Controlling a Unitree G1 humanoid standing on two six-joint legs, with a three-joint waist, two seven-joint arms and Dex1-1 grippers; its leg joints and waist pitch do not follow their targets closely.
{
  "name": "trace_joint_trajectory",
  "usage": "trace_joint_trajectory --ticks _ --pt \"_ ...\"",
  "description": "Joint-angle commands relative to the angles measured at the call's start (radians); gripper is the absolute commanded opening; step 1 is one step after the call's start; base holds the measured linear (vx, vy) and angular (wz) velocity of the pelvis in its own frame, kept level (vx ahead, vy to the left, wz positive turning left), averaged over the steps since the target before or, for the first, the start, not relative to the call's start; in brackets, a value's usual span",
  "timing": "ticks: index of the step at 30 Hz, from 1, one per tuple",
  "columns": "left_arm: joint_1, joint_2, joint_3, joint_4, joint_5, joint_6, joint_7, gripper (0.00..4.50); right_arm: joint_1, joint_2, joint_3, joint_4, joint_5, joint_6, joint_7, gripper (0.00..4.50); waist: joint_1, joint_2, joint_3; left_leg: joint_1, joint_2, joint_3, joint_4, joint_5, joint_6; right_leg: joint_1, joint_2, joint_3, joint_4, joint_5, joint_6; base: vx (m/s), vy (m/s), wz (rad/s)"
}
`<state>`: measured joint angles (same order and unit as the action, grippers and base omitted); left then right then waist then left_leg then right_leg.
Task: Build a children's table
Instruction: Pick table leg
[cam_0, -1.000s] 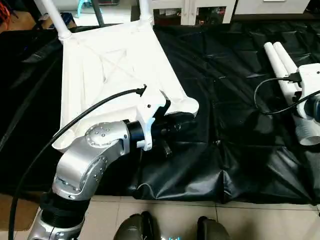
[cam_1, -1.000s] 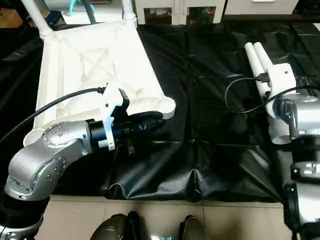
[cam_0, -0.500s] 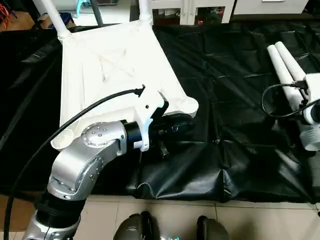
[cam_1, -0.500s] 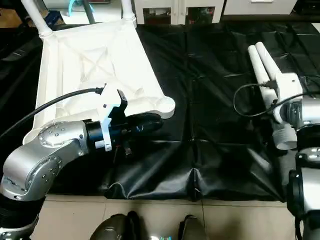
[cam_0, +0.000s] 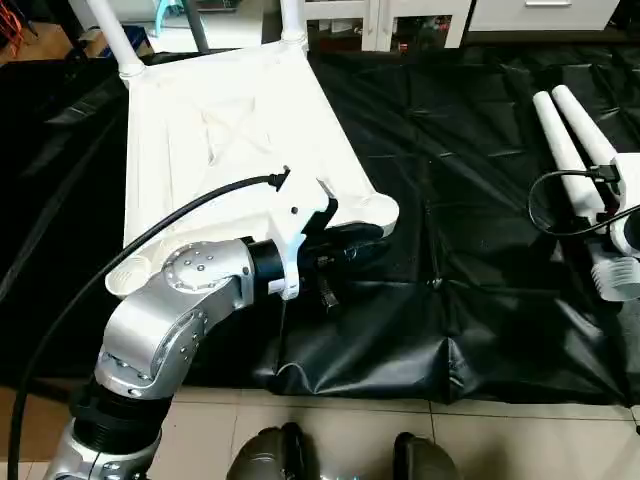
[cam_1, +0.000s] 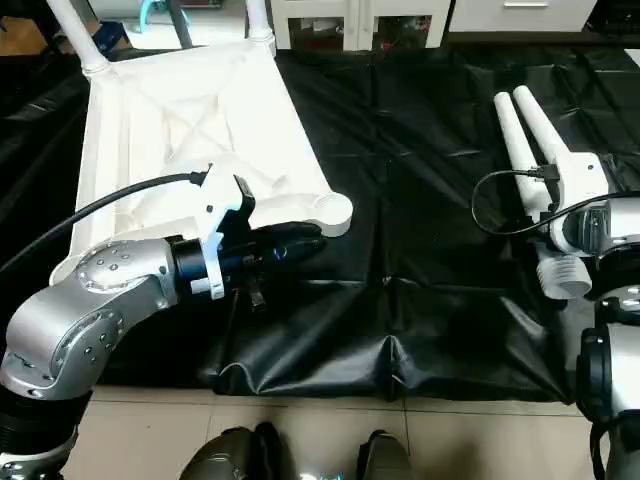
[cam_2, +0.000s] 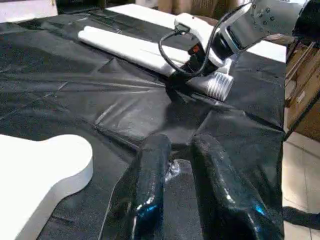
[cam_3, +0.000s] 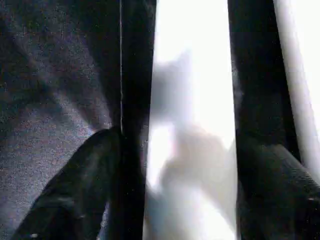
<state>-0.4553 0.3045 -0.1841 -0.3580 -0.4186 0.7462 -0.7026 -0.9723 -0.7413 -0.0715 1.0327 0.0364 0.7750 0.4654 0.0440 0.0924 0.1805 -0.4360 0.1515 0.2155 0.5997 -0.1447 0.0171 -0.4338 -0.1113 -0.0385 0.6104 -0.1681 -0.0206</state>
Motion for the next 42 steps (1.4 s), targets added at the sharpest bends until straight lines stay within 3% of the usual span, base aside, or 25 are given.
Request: trace_joint_trajectory --ticks 1,15,18,20,21,24,25,27,28,29,32,34,35,36,37,38,42 --pt "-0.009 -0.001 0.008 -0.009 -0.01 0.004 0.013 1.03 0.0 -0.012 -0.013 0.032 -0.007 -0.015 -0.004 3.3 0.001 -0.035 -0.09 0.046 0.059 -0.034 -0.06 -0.205 0.085 0.054 -0.032 0.025 -0.068 -0.198 -0.271 0.0 0.0 0.0" --pt "-0.037 -0.037 0.043 0.025 -0.012 -0.002 0.073 1.03 -0.004 -0.005 -0.038 0.058 0.006 -0.057 -0.035 1.99 0.001 -0.035 -0.092 0.043 0.057 -0.034 -0.058 -0.198 0.093 0.054 -0.032 0.024 -0.068 -0.184 -0.274 0.0 0.0 0.0" --pt "-0.061 -0.064 0.073 0.051 -0.015 -0.005 0.11 1.03 0.0 0.001 -0.044 0.021 0.008 -0.065 -0.049 1.88 0.001 -0.035 -0.094 0.043 0.056 -0.033 -0.057 -0.192 0.096 0.054 -0.03 0.024 -0.068 -0.18 -0.275 0.0 0.0 0.0" --pt "-0.11 -0.116 0.133 0.103 -0.032 0.003 0.179 1.03 0.017 0.025 -0.052 -0.102 0.028 -0.079 -0.034 1.86 0.002 -0.035 -0.093 0.041 0.055 -0.03 -0.058 -0.196 0.099 0.054 -0.027 0.024 -0.069 -0.175 -0.268 0.0 0.0 0.0" --pt "-0.136 -0.142 0.166 0.13 -0.045 0.008 0.213 1.29 0.031 0.043 -0.054 -0.182 0.042 -0.09 -0.022 1.84 0.002 -0.033 -0.1 0.041 0.056 -0.034 -0.057 -0.182 0.108 0.058 -0.029 0.023 -0.063 -0.15 -0.267 0.0 0.0 0.0" --pt "-0.191 -0.207 0.247 0.179 -0.1 0.009 0.279 1.36 0.084 0.096 -0.049 -0.419 0.079 -0.106 -0.007 1.84 -0.003 -0.041 -0.107 0.033 0.054 -0.036 -0.053 -0.138 0.143 0.066 -0.035 0.02 -0.058 -0.097 -0.27 0.0 0.0 0.0" --pt "-0.198 -0.216 0.257 0.184 -0.111 0.01 0.284 1.41 0.091 0.104 -0.048 -0.456 0.084 -0.098 -0.009 1.84 -0.002 -0.04 -0.104 0.034 0.054 -0.034 -0.053 -0.138 0.148 0.061 -0.034 0.022 -0.061 -0.102 -0.269 0.0 0.0 0.0" --pt "-0.272 -0.281 0.347 0.245 -0.195 0.01 0.364 1.71 0.127 0.157 -0.015 -0.676 0.077 -0.134 -0.055 1.84 0.002 -0.036 -0.111 0.04 0.055 -0.032 -0.049 -0.113 0.162 0.057 -0.031 0.022 -0.059 -0.093 -0.275 0.0 0.0 0.0" --pt "-0.274 -0.283 0.35 0.247 -0.198 0.01 0.366 1.79 0.128 0.158 -0.014 -0.681 0.076 -0.137 -0.057 1.84 0.003 -0.037 -0.108 0.036 0.054 -0.031 -0.05 -0.105 0.159 0.057 -0.03 0.022 -0.058 -0.088 -0.272 0.0 0.0 0.0" --pt "-0.291 -0.297 0.37 0.262 -0.22 0.013 0.381 1.78 0.134 0.166 -0.002 -0.72 0.065 -0.166 -0.069 1.84 0.006 -0.035 -0.114 0.041 0.055 -0.034 -0.049 -0.096 0.163 0.055 -0.029 0.02 -0.055 -0.08 -0.274 0.0 0.0 0.0" --pt "-0.345 -0.341 0.439 0.313 -0.285 0.055 0.445 2.03 0.161 0.143 0.093 -0.816 -0.055 -0.315 -0.104 1.84 0.012 -0.037 -0.115 0.045 0.057 -0.031 -0.048 -0.105 0.15 0.05 -0.03 0.02 -0.059 -0.11 -0.265 0.0 0.0 0.0" --pt "-0.379 -0.368 0.479 0.34 -0.343 0.073 0.468 2.21 0.183 0.097 0.205 -0.866 -0.21 -0.452 -0.135 1.84 0.017 -0.037 -0.115 0.045 0.055 -0.031 -0.048 -0.114 0.135 0.051 -0.03 0.021 -0.06 -0.131 -0.252 0.0 0.0 0.0" --pt "-0.379 -0.368 0.48 0.341 -0.345 0.073 0.468 2.2 0.183 0.096 0.207 -0.867 -0.214 -0.453 -0.137 1.84 0.02 -0.037 -0.115 0.045 0.055 -0.032 -0.048 -0.11 0.132 0.05 -0.029 0.021 -0.061 -0.133 -0.247 0.0 0.0 0.0" --pt "-0.403 -0.396 0.514 0.354 -0.407 0.073 0.494 2.22 0.205 0.069 0.269 -0.914 -0.331 -0.505 -0.197 1.84 0.02 -0.037 -0.114 0.044 0.055 -0.032 -0.049 -0.115 0.132 0.05 -0.03 0.022 -0.063 -0.135 -0.242 0.0 0.0 0.0" --pt "-0.405 -0.399 0.517 0.355 -0.412 0.073 0.497 2.22 0.206 0.067 0.273 -0.917 -0.341 -0.509 -0.203 1.84 0.02 -0.037 -0.115 0.044 0.055 -0.032 -0.049 -0.111 0.126 0.051 -0.029 0.022 -0.061 -0.13 -0.242 0.0 0.0 0.0" --pt "-0.425 -0.426 0.554 0.373 -0.478 0.076 0.537 2.42 0.218 0.054 0.308 -0.95 -0.426 -0.527 -0.275 1.84 0.018 -0.038 -0.119 0.042 0.052 -0.034 -0.048 -0.11 0.14 0.054 -0.029 0.022 -0.06 -0.116 -0.245 0.0 0.0 0.0" --pt "-0.448 -0.452 0.591 0.394 -0.531 0.079 0.573 2.81 0.25 0.043 0.328 -1.007 -0.506 -0.544 -0.357 1.84 0.012 -0.041 -0.12 0.037 0.05 -0.034 -0.043 -0.119 0.156 0.058 -0.031 0.022 -0.059 -0.114 -0.236 0.0 0.0 0.0"
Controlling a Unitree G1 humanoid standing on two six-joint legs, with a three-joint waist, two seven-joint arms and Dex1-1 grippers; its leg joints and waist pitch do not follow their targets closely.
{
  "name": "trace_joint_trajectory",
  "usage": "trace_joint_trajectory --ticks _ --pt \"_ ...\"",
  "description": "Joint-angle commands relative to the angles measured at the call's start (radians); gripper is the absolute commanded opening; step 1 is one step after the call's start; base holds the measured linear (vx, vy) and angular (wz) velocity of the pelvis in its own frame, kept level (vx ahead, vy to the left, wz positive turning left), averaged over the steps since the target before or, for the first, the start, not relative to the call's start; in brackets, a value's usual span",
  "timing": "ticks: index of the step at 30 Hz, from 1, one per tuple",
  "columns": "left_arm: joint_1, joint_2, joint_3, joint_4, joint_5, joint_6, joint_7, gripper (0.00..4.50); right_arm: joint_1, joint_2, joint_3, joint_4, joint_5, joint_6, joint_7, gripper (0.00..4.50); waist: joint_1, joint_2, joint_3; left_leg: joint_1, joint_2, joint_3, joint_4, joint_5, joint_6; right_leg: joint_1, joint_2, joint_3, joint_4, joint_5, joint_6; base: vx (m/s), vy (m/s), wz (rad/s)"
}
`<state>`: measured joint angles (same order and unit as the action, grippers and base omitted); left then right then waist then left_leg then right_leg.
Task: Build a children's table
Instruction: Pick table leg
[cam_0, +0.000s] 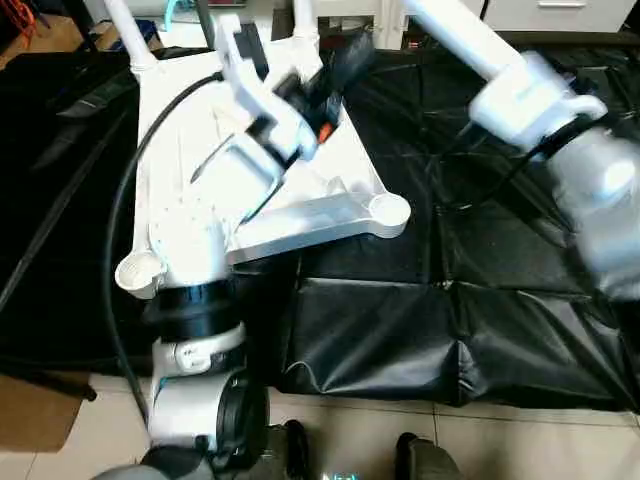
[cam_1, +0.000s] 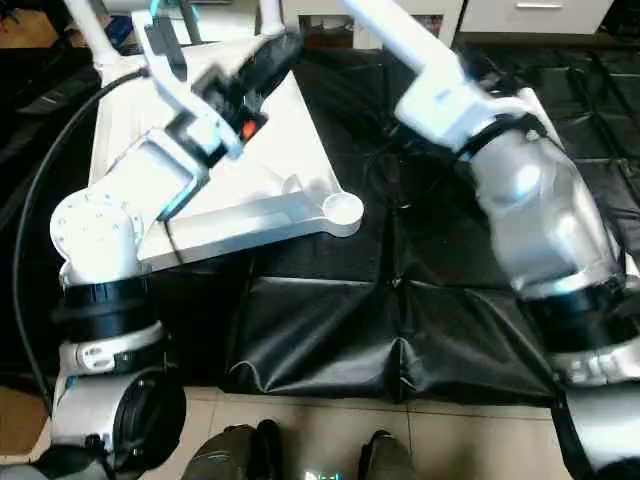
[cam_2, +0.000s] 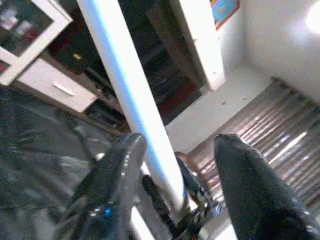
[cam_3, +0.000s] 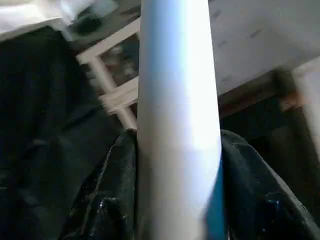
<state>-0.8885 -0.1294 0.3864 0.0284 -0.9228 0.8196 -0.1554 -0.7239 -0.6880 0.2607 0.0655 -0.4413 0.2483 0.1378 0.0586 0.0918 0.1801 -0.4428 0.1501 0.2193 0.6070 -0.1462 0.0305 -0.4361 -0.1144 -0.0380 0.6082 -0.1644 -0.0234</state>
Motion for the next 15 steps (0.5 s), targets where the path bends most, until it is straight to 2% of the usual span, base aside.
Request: trace_joint_trajectory --ticks 1,4,7,8,11,12,15 --pt "-0.022 -0.025 0.034 0.015 -0.046 0.008 0.038 2.93 0.009 -0.013 -0.003 -0.046 -0.045 -0.031 -0.043 1.84 -0.002 -0.039 -0.119 0.046 0.051 -0.038 -0.05 -0.125 0.145 0.059 -0.028 0.021 -0.058 -0.128 -0.229 0.0 0.0 0.0" --pt "-0.04 -0.041 0.066 0.038 -0.085 0.001 0.061 3.02 0.029 -0.018 -0.003 -0.062 -0.072 -0.076 -0.061 1.84 -0.006 -0.04 -0.121 0.047 0.05 -0.037 -0.048 -0.128 0.15 0.059 -0.024 0.02 -0.059 -0.134 -0.218 0.0 0.0 0.0" --pt "-0.049 -0.051 0.086 0.052 -0.11 0.0 0.096 3.34 0.045 -0.016 -0.002 -0.08 -0.095 -0.12 -0.076 1.84 -0.01 -0.04 -0.121 0.044 0.049 -0.038 -0.046 -0.128 0.156 0.059 -0.022 0.019 -0.057 -0.123 -0.214 0.0 0.0 0.0" --pt "-0.055 -0.052 0.095 0.067 -0.127 -0.003 0.119 3.38 0.053 -0.014 0.011 -0.095 -0.114 -0.153 -0.09 1.84 -0.008 -0.036 -0.123 0.045 0.049 -0.038 -0.045 -0.125 0.157 0.06 -0.023 0.019 -0.055 -0.12 -0.214 0.0 0.0 0.0" --pt "-0.071 -0.054 0.12 0.1 -0.172 -0.017 0.158 3.55 0.063 -0.016 0.04 -0.113 -0.151 -0.194 -0.115 1.84 -0.01 -0.034 -0.124 0.045 0.048 -0.039 -0.044 -0.122 0.157 0.058 -0.02 0.017 -0.054 -0.112 -0.216 0.0 0.0 0.0" --pt "-0.076 -0.049 0.123 0.11 -0.176 -0.022 0.165 3.78 0.067 -0.014 0.044 -0.118 -0.159 -0.202 -0.121 1.84 -0.011 -0.033 -0.124 0.047 0.049 -0.039 -0.043 -0.131 0.157 0.057 -0.018 0.017 -0.054 -0.113 -0.216 0.0 0.0 0.0" --pt "-0.083 -0.036 0.126 0.129 -0.164 -0.038 0.174 3.92 0.075 -0.006 0.053 -0.13 -0.174 -0.225 -0.119 1.84 -0.013 -0.03 -0.124 0.048 0.051 -0.04 -0.043 -0.137 0.159 0.057 -0.018 0.017 -0.053 -0.109 -0.215 0.0 0.0 0.0"
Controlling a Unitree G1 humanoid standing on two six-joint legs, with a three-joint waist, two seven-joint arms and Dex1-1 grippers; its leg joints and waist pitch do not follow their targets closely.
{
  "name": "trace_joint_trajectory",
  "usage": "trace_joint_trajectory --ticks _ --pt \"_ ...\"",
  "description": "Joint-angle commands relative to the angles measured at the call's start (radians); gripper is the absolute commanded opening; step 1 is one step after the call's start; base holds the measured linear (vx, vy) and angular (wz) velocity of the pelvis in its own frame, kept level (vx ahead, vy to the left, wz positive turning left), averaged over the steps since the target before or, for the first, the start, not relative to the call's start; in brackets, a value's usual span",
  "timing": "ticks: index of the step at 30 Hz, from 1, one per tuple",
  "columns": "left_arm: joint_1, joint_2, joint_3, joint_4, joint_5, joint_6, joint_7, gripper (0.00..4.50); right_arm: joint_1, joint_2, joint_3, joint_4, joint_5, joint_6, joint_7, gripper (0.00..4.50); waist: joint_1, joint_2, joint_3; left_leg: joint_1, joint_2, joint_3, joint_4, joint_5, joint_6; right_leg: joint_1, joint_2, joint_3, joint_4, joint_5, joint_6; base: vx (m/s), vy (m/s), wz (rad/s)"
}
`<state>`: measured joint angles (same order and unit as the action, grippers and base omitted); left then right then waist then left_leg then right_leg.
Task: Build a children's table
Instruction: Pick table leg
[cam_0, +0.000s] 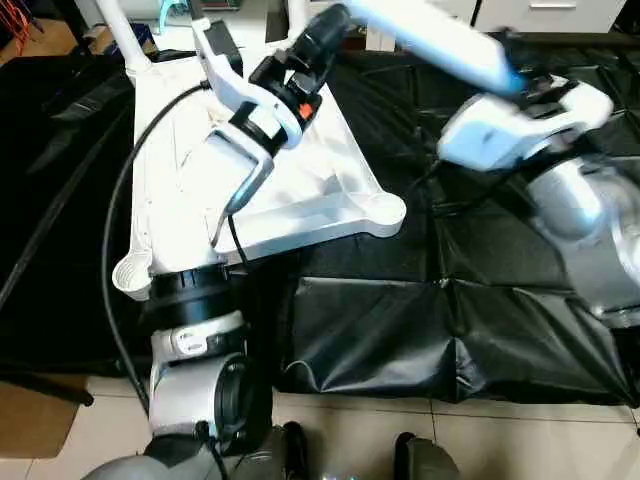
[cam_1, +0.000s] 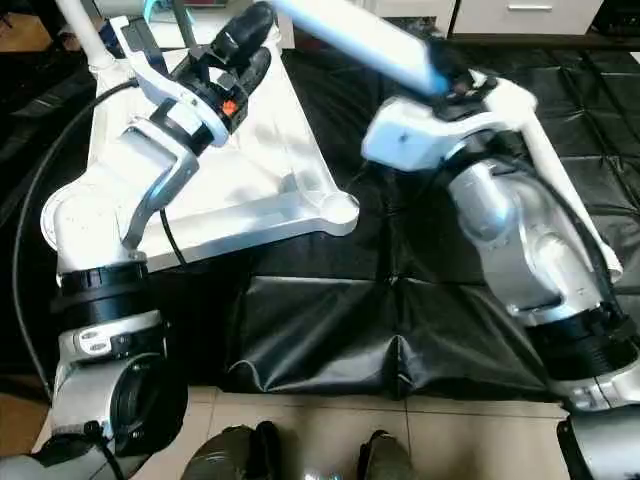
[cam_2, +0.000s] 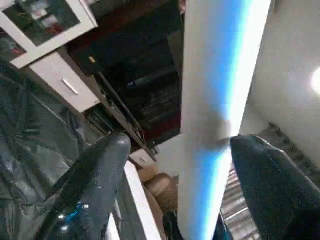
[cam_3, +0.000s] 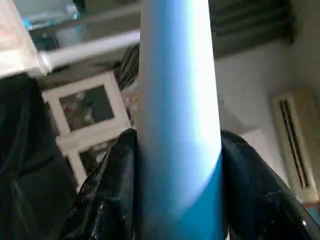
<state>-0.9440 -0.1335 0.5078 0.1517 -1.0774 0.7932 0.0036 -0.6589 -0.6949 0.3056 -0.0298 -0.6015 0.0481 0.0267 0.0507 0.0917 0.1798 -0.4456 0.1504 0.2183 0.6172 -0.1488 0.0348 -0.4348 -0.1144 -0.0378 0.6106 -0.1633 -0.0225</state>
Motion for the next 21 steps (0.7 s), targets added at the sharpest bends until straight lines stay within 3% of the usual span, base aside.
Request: trace_joint_trajectory --ticks 1,8,11,13,21 --pt "-0.029 -0.028 0.004 0.01 -0.006 -0.018 0.014 4.01 0.012 0.005 0.011 -0.036 -0.018 -0.03 -0.001 1.84 -0.004 -0.03 -0.124 0.051 0.051 -0.04 -0.054 -0.136 0.155 0.055 -0.018 0.016 -0.055 -0.109 -0.218 0.0 0.0 0.0" --pt "-0.041 -0.005 0.003 0.021 -0.01 -0.079 0.026 4.48 0.032 0.027 0.052 -0.03 -0.061 -0.06 0.038 1.84 -0.01 -0.027 -0.125 0.047 0.053 -0.043 -0.05 -0.134 0.158 0.055 -0.019 0.015 -0.05 -0.073 -0.234 0.0 0.0 0.0" --pt "-0.045 -0.001 0.011 0.03 -0.008 -0.091 0.035 4.5 0.036 0.03 0.06 -0.031 -0.079 -0.058 0.038 1.84 -0.014 -0.025 -0.12 0.049 0.055 -0.044 -0.054 -0.17 0.143 0.053 -0.018 0.014 -0.052 -0.101 -0.229 0.0 0.0 0.0" --pt "-0.048 0.002 0.014 0.043 0.004 -0.105 0.061 4.17 0.039 0.04 0.056 -0.022 -0.106 -0.037 0.025 1.84 -0.016 -0.024 -0.119 0.05 0.053 -0.044 -0.055 -0.193 0.129 0.053 -0.019 0.014 -0.054 -0.119 -0.222 0.0 0.0 0.0" --pt "-0.04 0.002 0.008 0.056 0.001 -0.133 0.096 3.63 0.038 0.05 0.043 -0.001 -0.146 -0.032 0.017 1.83 -0.022 -0.023 -0.117 0.05 0.051 -0.046 -0.06 -0.234 0.108 0.05 -0.023 0.014 -0.059 -0.146 -0.199 0.0 0.0 0.0"
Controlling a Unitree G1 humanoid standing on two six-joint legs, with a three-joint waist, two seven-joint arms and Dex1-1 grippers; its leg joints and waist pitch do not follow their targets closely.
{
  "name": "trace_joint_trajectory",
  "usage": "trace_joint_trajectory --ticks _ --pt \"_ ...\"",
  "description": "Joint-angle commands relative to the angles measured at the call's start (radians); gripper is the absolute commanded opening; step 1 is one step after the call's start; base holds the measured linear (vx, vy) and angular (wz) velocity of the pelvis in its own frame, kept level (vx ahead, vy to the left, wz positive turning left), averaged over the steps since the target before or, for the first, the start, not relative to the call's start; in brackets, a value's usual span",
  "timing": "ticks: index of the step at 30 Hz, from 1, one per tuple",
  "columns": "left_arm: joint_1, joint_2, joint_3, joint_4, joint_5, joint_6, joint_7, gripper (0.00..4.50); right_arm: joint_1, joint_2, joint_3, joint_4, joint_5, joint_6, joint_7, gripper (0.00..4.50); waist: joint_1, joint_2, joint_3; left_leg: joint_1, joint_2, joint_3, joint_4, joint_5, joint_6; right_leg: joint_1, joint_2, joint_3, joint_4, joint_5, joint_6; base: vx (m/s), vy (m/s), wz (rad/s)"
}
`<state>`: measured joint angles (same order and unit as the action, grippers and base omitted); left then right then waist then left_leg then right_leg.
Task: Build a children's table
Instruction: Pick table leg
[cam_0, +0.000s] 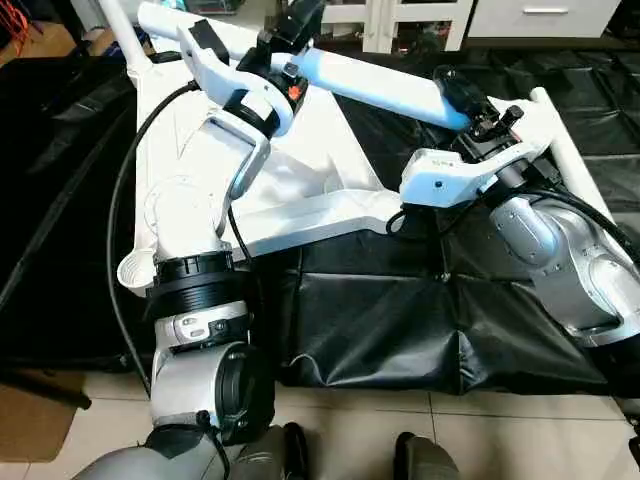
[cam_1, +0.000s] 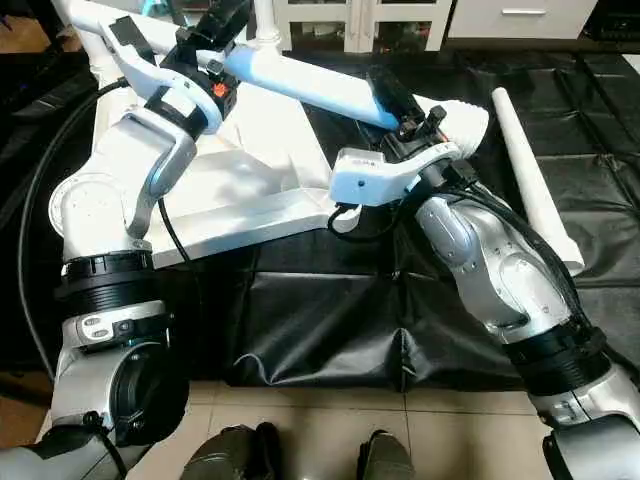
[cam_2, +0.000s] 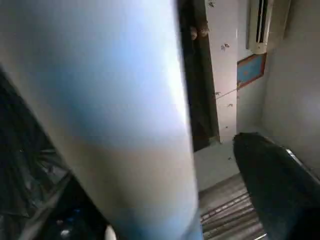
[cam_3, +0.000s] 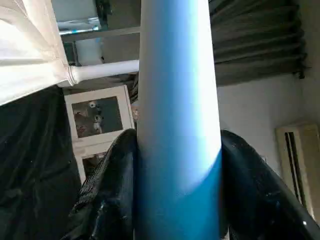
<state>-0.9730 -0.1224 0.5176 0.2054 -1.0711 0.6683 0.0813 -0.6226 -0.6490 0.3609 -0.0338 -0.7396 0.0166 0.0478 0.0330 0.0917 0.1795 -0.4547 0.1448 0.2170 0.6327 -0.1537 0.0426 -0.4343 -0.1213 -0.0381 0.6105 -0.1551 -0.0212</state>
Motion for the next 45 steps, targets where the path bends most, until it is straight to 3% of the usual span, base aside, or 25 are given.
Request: trace_joint_trajectory --ticks 1,11,18,28,29,31,33,35,36,37,41,45 --pt "-0.012 -0.009 -0.003 0.005 -0.008 -0.011 0.018 3.63 0.002 0.005 -0.014 0.007 -0.013 -0.003 -0.004 1.83 -0.005 -0.022 -0.117 0.059 0.056 -0.045 -0.076 -0.23 0.1 0.049 -0.016 0.015 -0.059 -0.155 -0.2 0.0 0.0 0.0" --pt "-0.013 -0.006 -0.002 0.012 -0.024 -0.024 0.034 2.85 0.005 0.02 -0.016 0.023 -0.042 -0.006 -0.01 1.83 -0.004 -0.023 -0.118 0.056 0.055 -0.044 -0.073 -0.206 0.118 0.05 -0.017 0.014 -0.056 -0.124 -0.207 0.0 0.0 0.0" --pt "-0.016 0.0 0.001 0.021 -0.027 -0.039 0.041 2.18 0.003 0.031 -0.021 0.026 -0.052 -0.005 -0.009 1.83 -0.005 -0.022 -0.116 0.057 0.056 -0.045 -0.075 -0.22 0.113 0.049 -0.016 0.014 -0.057 -0.144 -0.203 0.0 0.0 0.0" --pt "-0.019 0.004 -0.003 0.028 -0.029 -0.046 0.039 1.74 0.002 0.042 -0.034 0.026 -0.054 -0.002 -0.004 1.83 -0.005 -0.018 -0.116 0.059 0.056 -0.045 -0.077 -0.232 0.103 0.048 -0.015 0.014 -0.056 -0.131 -0.202 0.0 0.0 0.0" --pt "-0.019 0.005 -0.004 0.029 -0.03 -0.047 0.039 1.74 0.002 0.044 -0.037 0.025 -0.052 -0.002 -0.003 1.83 -0.005 -0.019 -0.116 0.058 0.055 -0.045 -0.077 -0.234 0.103 0.049 -0.016 0.014 -0.057 -0.134 -0.201 0.0 0.0 0.0" --pt "-0.019 0.012 -0.013 0.032 -0.028 -0.057 0.036 1.73 0.01 0.061 -0.063 0.016 0.019 -0.005 0.024 1.83 -0.005 -0.018 -0.116 0.059 0.056 -0.044 -0.078 -0.241 0.104 0.048 -0.016 0.014 -0.058 -0.139 -0.201 0.0 0.0 0.0" --pt "-0.02 0.017 -0.018 0.035 -0.027 -0.062 0.032 1.72 0.017 0.069 -0.083 0.0 0.045 -0.015 0.012 2.39 -0.004 -0.015 -0.115 0.059 0.057 -0.046 -0.078 -0.244 0.103 0.048 -0.017 0.014 -0.057 -0.14 -0.199 0.0 0.0 0.0" --pt "-0.024 0.021 -0.018 0.04 -0.027 -0.066 0.026 1.71 0.024 0.075 -0.108 -0.034 0.019 -0.014 -0.056 2.53 -0.004 -0.017 -0.116 0.06 0.057 -0.045 -0.079 -0.244 0.097 0.046 -0.015 0.014 -0.058 -0.139 -0.199 0.0 0.0 0.0" --pt "-0.026 0.025 -0.02 0.044 -0.024 -0.067 0.021 1.68 0.022 0.075 -0.108 -0.034 0.027 -0.018 -0.048 2.69 -0.003 -0.007 -0.115 0.06 0.057 -0.047 -0.081 -0.242 0.091 0.046 -0.014 0.013 -0.054 -0.137 -0.199 0.0 0.0 0.0" --pt "-0.027 0.027 -0.021 0.046 -0.022 -0.068 0.017 1.68 0.021 0.075 -0.107 -0.032 0.036 -0.023 -0.037 2.8 -0.006 -0.012 -0.116 0.059 0.055 -0.046 -0.082 -0.247 0.091 0.047 -0.012 0.012 -0.056 -0.136 -0.196 0.0 0.0 0.0" --pt "-0.031 0.038 -0.035 0.056 -0.001 -0.085 -0.02 1.67 0.053 0.088 -0.09 -0.053 0.15 -0.092 0.045 3.14 -0.007 -0.012 -0.112 0.059 0.055 -0.046 -0.082 -0.277 0.091 0.048 -0.018 0.014 -0.061 -0.156 -0.184 0.0 0.0 0.0" --pt "-0.044 0.052 -0.053 0.079 0.019 -0.1 -0.051 1.66 0.1 0.094 -0.075 -0.09 0.179 -0.13 0.075 3.46 -0.006 -0.012 -0.116 0.058 0.058 -0.048 -0.083 -0.256 0.098 0.047 -0.017 0.013 -0.059 -0.135 -0.185 0.0 0.0 0.0"
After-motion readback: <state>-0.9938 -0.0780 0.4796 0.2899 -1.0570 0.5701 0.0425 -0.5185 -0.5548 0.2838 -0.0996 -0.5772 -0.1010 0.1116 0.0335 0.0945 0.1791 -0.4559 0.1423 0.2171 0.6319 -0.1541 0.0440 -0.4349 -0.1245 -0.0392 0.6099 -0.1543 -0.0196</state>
